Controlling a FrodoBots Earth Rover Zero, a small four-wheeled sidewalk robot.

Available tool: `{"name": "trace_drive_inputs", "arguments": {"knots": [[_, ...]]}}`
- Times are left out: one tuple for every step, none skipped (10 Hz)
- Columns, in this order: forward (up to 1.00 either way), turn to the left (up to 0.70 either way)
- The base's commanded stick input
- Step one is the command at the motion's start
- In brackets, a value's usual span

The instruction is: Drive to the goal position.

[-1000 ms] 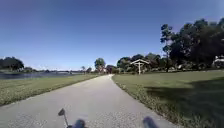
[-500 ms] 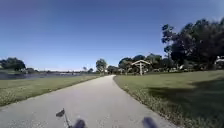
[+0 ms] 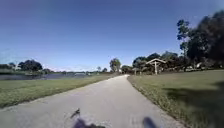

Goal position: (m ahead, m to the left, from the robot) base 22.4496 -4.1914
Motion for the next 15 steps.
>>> {"name": "trace_drive_inputs", "arguments": {"knots": [[0.85, 0.0], [0.85, 0.0], [0.85, 0.0], [0.85, 0.0], [0.85, 0.0], [0.85, 0.0], [0.85, 0.0], [0.85, 0.0], [0.85, 0.0], [0.85, -0.25], [0.85, -0.34], [0.85, -0.34], [0.85, -0.23], [0.85, -0.08], [0.85, 0.0]]}}
